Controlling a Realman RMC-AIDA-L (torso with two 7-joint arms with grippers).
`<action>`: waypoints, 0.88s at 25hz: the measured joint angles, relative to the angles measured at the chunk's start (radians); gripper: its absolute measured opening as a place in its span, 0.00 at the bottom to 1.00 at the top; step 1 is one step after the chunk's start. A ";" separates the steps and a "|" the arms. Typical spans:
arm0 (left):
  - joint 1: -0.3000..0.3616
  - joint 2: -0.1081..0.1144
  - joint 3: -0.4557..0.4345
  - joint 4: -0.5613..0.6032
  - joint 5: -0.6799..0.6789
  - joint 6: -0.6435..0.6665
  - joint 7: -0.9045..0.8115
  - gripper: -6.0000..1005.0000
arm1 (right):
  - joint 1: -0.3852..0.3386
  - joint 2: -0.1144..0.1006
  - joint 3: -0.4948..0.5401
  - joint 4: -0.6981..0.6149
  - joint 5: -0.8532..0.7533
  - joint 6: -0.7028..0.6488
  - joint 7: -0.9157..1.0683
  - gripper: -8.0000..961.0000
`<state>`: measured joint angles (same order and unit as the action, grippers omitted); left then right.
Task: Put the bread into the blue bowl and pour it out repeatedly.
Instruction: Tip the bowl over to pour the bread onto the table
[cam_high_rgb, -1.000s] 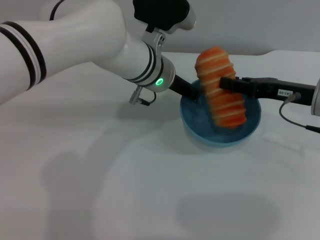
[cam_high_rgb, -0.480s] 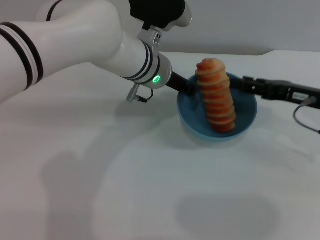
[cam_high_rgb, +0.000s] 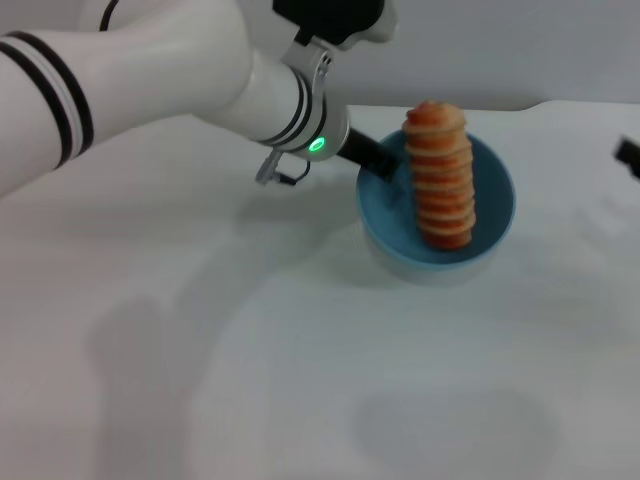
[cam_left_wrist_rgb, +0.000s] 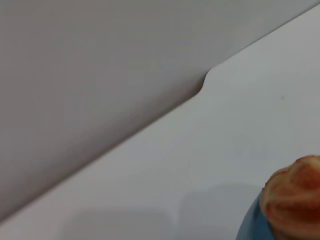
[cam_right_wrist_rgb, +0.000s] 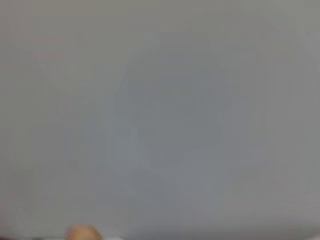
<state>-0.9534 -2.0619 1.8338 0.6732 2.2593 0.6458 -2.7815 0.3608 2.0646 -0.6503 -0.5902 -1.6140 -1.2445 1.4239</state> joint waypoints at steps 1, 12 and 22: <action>-0.009 0.000 0.000 0.000 0.010 -0.005 0.015 0.00 | -0.010 0.001 0.021 0.028 0.002 0.020 -0.067 0.64; -0.123 -0.006 -0.002 -0.001 0.183 0.000 0.023 0.00 | -0.136 0.009 0.317 0.348 0.222 0.074 -0.585 0.64; -0.153 -0.011 0.006 0.034 0.337 -0.026 0.022 0.00 | -0.181 0.008 0.416 0.384 0.271 0.078 -0.650 0.64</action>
<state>-1.1062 -2.0729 1.8400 0.7072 2.5967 0.6198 -2.7591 0.1796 2.0723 -0.2341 -0.2061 -1.3431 -1.1666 0.7738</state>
